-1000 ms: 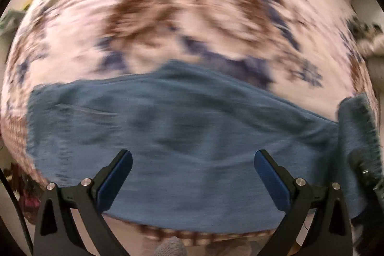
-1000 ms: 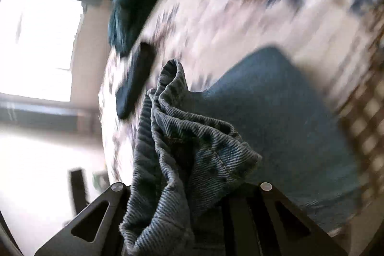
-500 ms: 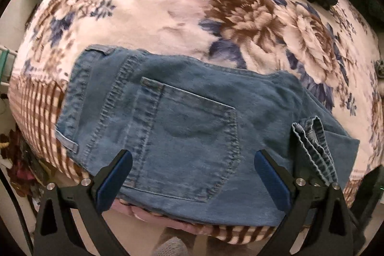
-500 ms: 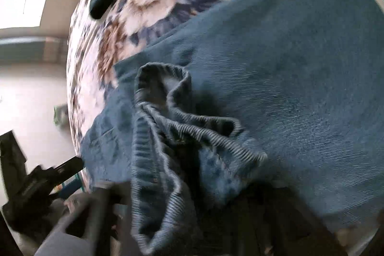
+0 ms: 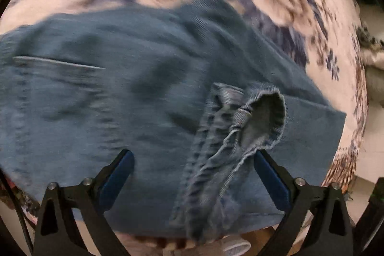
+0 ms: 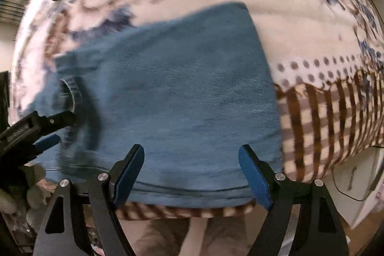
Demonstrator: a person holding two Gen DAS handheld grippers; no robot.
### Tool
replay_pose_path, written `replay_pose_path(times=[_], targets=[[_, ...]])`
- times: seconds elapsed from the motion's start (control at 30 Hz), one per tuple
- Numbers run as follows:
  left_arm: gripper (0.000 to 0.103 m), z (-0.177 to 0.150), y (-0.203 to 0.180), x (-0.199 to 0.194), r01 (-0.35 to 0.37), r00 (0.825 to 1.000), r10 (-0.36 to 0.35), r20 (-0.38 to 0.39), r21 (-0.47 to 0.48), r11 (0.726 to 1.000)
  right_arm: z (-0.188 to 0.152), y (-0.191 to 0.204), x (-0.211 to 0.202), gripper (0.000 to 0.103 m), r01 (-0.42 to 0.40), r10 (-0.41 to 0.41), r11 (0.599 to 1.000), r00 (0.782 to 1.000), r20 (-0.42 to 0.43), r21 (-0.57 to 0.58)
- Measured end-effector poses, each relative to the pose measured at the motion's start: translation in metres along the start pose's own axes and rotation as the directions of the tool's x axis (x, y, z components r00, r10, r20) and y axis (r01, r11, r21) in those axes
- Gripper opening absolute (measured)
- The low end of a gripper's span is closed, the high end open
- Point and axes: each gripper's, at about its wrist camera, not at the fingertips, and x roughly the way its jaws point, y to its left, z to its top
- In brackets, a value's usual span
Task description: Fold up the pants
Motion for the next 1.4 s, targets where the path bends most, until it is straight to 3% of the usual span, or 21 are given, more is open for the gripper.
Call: replay_pose_path(times=[0.03, 0.1, 0.13, 0.23, 0.3, 0.37, 0.47, 0.57, 0.63, 0.73, 0.83, 0.9, 0.93, 1.0, 1.07, 1.13, 1.17, 1.23, 1.27, 1.4], targets=[[0.082, 0.000, -0.004, 0.003, -0.003, 1.000, 0.003, 0.005, 0.016, 1.000, 0.001, -0.002, 0.004, 0.083, 0.008, -0.008, 1.000, 1.000, -0.009, -0.002], [0.046, -0.002, -0.013, 0.002, -0.010, 1.000, 0.009, 0.029, 0.050, 0.999, 0.004, -0.007, 0.009, 0.083, 0.013, -0.013, 1.000, 1.000, -0.015, 0.006], [0.044, -0.004, -0.014, -0.002, 0.007, 1.000, -0.009, 0.030, 0.054, 0.999, 0.004, -0.009, 0.010, 0.083, 0.009, -0.009, 1.000, 1.000, -0.018, 0.007], [0.047, -0.010, 0.007, -0.014, -0.008, 0.999, 0.009, 0.045, -0.024, 1.000, 0.006, -0.011, 0.013, 0.083, -0.001, 0.001, 1.000, 0.999, -0.035, 0.008], [0.059, -0.017, 0.025, -0.009, -0.023, 1.000, 0.023, 0.001, -0.048, 0.999, 0.007, -0.004, 0.021, 0.083, 0.010, -0.011, 1.000, 0.998, -0.064, -0.013], [0.059, -0.024, 0.033, -0.007, -0.013, 0.999, 0.011, -0.031, -0.060, 0.998, 0.001, -0.003, 0.024, 0.083, 0.015, -0.019, 0.999, 0.996, -0.093, -0.037], [0.059, -0.039, 0.027, -0.012, -0.055, 0.997, 0.054, -0.057, -0.008, 0.998, -0.009, 0.007, 0.033, 0.083, 0.077, -0.096, 0.988, 0.985, -0.142, -0.133], [0.059, -0.051, 0.023, -0.024, -0.002, 0.999, 0.000, -0.045, -0.043, 0.999, -0.011, 0.008, 0.038, 0.083, 0.075, -0.100, 0.986, 0.981, -0.167, -0.152], [0.059, -0.056, 0.019, -0.027, 0.073, 0.996, -0.076, -0.038, -0.072, 0.995, -0.008, 0.005, 0.036, 0.083, 0.060, -0.082, 0.989, 0.982, -0.168, -0.133], [0.059, -0.055, 0.005, -0.021, 0.125, 0.991, -0.128, -0.038, -0.083, 0.989, -0.003, -0.006, 0.029, 0.083, 0.018, -0.027, 0.998, 0.986, -0.167, -0.054], [0.056, -0.053, -0.009, -0.006, 0.110, 0.992, -0.113, -0.049, -0.069, 0.992, -0.005, -0.032, 0.021, 0.083, -0.066, 0.080, 0.994, 0.983, -0.163, 0.085], [0.023, -0.052, -0.014, -0.004, 0.058, 0.997, -0.060, -0.038, -0.036, 0.998, -0.012, -0.064, 0.015, 0.083, -0.128, 0.168, 0.954, 0.977, -0.132, 0.270], [0.019, -0.050, -0.017, -0.002, 0.045, 0.999, -0.046, -0.030, -0.031, 0.998, -0.018, -0.081, 0.013, 0.082, -0.163, 0.217, 0.918, 0.970, -0.113, 0.362], [0.012, -0.054, -0.016, -0.002, 0.067, 0.998, -0.068, -0.012, -0.049, 0.997, -0.032, -0.114, 0.018, 0.071, -0.262, 0.351, 0.796, 0.934, -0.064, 0.546], [0.011, -0.058, -0.009, -0.004, 0.081, 0.997, -0.081, 0.000, -0.051, 0.995, -0.042, -0.134, 0.030, 0.049, -0.307, 0.434, 0.694, 0.900, -0.038, 0.652], [0.011, -0.063, -0.007, -0.010, 0.082, 0.997, -0.082, 0.013, -0.047, 0.995, -0.046, -0.151, 0.044, 0.042, -0.333, 0.479, 0.632, 0.877, -0.015, 0.700], [0.010, -0.065, -0.006, -0.014, 0.087, 0.996, -0.086, 0.020, -0.043, 0.995, -0.045, -0.153, 0.048, 0.042, -0.344, 0.490, 0.614, 0.872, -0.002, 0.710], [0.010, -0.068, -0.005, -0.024, 0.088, 0.996, -0.087, 0.036, -0.027, 0.996, -0.044, -0.150, 0.051, 0.040, -0.344, 0.488, 0.622, 0.873, -0.005, 0.703], [0.010, -0.070, -0.006, -0.027, 0.090, 0.995, -0.089, 0.041, -0.023, 0.996, -0.044, -0.147, 0.051, 0.032, -0.335, 0.475, 0.634, 0.880, -0.009, 0.696], [0.010, -0.072, -0.001, -0.027, 0.095, 0.995, -0.095, 0.010, -0.022, 0.995, -0.051, -0.129, 0.042, 0.019, -0.303, 0.429, 0.674, 0.903, -0.023, 0.674]])
